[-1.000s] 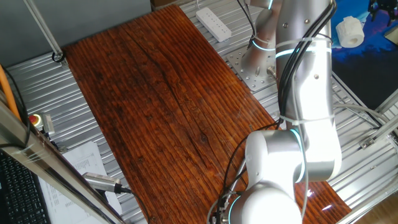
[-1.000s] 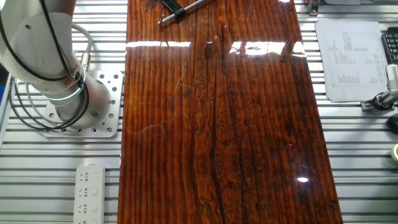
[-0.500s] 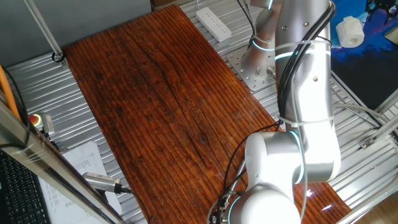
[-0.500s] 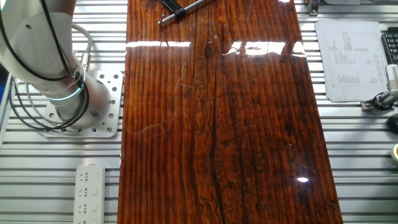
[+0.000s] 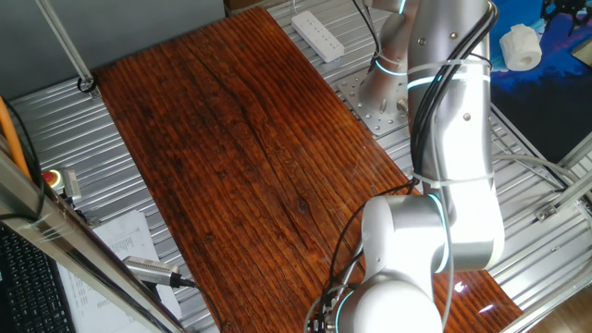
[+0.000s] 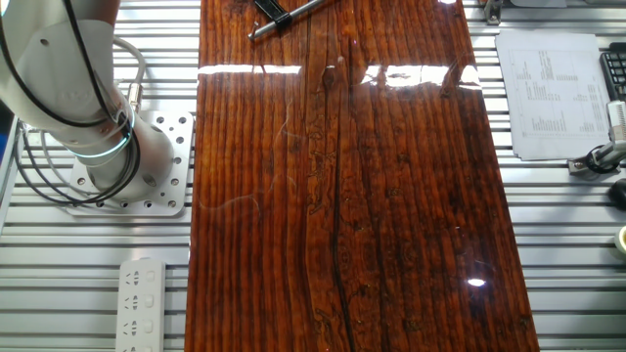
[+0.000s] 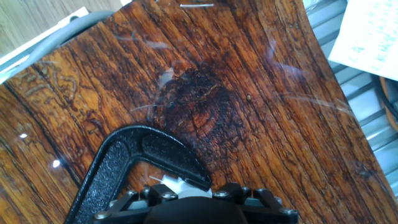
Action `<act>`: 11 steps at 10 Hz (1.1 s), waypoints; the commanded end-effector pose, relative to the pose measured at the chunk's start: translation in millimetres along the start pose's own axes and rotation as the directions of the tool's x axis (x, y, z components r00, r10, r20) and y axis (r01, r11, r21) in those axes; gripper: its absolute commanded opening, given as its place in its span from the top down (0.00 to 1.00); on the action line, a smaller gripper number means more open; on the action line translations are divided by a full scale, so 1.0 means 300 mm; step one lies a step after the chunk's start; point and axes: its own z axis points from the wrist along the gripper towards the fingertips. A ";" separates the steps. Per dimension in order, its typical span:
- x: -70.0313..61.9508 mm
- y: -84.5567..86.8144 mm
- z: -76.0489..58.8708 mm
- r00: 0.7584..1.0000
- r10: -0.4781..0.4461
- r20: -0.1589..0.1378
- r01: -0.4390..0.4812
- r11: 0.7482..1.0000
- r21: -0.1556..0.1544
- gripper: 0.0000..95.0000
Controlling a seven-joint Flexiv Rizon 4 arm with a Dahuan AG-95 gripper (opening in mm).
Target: Install the light bulb by rotating it
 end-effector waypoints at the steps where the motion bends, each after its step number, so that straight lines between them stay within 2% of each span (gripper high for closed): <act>1: 0.004 -0.003 0.001 1.000 -0.003 0.000 0.003 1.000 -0.001 0.40; 2: 0.004 -0.003 0.001 1.000 0.001 -0.002 -0.001 1.000 -0.001 0.40; 3: 0.004 -0.003 0.001 1.000 0.001 0.000 -0.001 1.000 -0.002 0.60; 11: 0.005 -0.005 -0.005 1.000 0.008 0.014 -0.008 1.000 -0.011 0.60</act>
